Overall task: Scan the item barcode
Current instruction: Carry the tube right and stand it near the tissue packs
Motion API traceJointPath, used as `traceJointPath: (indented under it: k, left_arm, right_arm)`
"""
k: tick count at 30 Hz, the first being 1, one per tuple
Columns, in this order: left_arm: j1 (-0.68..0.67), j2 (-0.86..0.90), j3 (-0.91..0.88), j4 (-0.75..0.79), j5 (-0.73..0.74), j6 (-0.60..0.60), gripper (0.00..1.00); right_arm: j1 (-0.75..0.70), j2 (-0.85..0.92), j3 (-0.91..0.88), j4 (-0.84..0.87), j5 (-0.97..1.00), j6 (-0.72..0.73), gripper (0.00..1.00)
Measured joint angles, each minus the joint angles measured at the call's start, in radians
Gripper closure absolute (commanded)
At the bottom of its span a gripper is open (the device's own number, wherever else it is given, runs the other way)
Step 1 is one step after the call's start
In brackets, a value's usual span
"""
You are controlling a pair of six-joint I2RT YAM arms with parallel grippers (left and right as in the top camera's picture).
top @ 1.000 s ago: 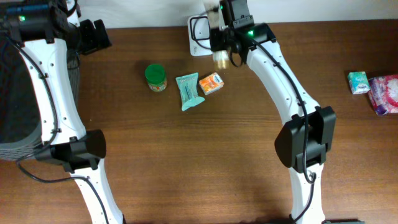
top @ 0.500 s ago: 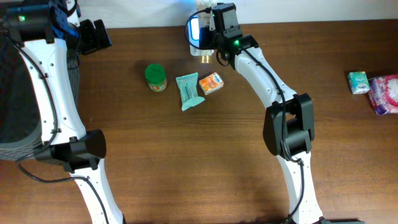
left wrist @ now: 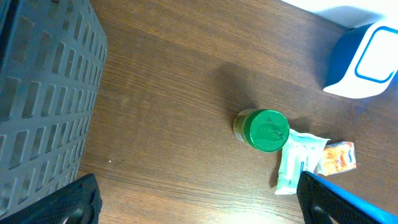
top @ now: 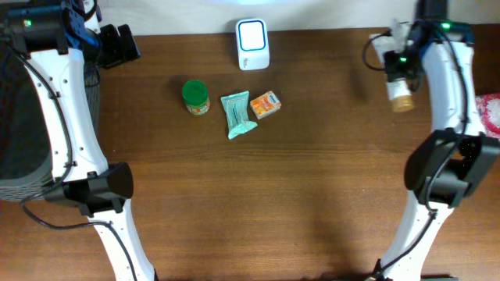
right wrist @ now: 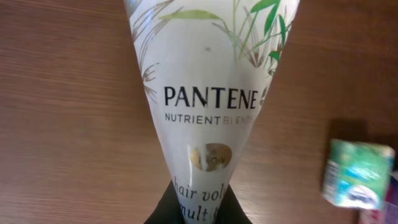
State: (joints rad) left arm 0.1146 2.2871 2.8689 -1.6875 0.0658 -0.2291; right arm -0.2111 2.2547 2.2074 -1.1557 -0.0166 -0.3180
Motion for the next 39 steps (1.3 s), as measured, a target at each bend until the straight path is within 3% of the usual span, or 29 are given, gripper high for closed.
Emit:
traceJointPath:
  k: [7, 15, 17, 19, 26, 31, 35, 39]
  left_arm:
    - [0.0, 0.0, 0.0, 0.0, 0.0, 0.0, 0.01]
    - [0.0, 0.0, 0.0, 0.0, 0.0, 0.0, 0.01]
    - [0.0, 0.0, 0.0, 0.0, 0.0, 0.0, 0.01]
    - [0.0, 0.0, 0.0, 0.0, 0.0, 0.0, 0.01]
    - [0.0, 0.0, 0.0, 0.0, 0.0, 0.0, 0.01]
    - [0.0, 0.0, 0.0, 0.0, 0.0, 0.0, 0.01]
    - [0.0, 0.0, 0.0, 0.0, 0.0, 0.0, 0.01]
    - [0.0, 0.0, 0.0, 0.0, 0.0, 0.0, 0.01]
  right_arm:
    - [-0.212, 0.002, -0.098, 0.114, 0.005, -0.034, 0.96]
    - [-0.248, 0.007, -0.235, 0.235, 0.027, -0.061, 0.96]
    - [-0.275, 0.007, -0.235, 0.219, 0.036, -0.06, 0.65]
    - [-0.291, 0.007, -0.241, 0.222, 0.043, -0.044, 0.53]
    - [-0.289, 0.007, -0.241, 0.219, 0.016, 0.106, 0.51]
    - [-0.237, -0.014, -0.241, 0.218, -0.183, 0.136, 0.51]
    - [-0.043, -0.085, -0.24, 0.16, -0.539, 0.143, 0.47]
    - [0.142, -0.085, -0.24, 0.145, -0.587, 0.159, 0.48]
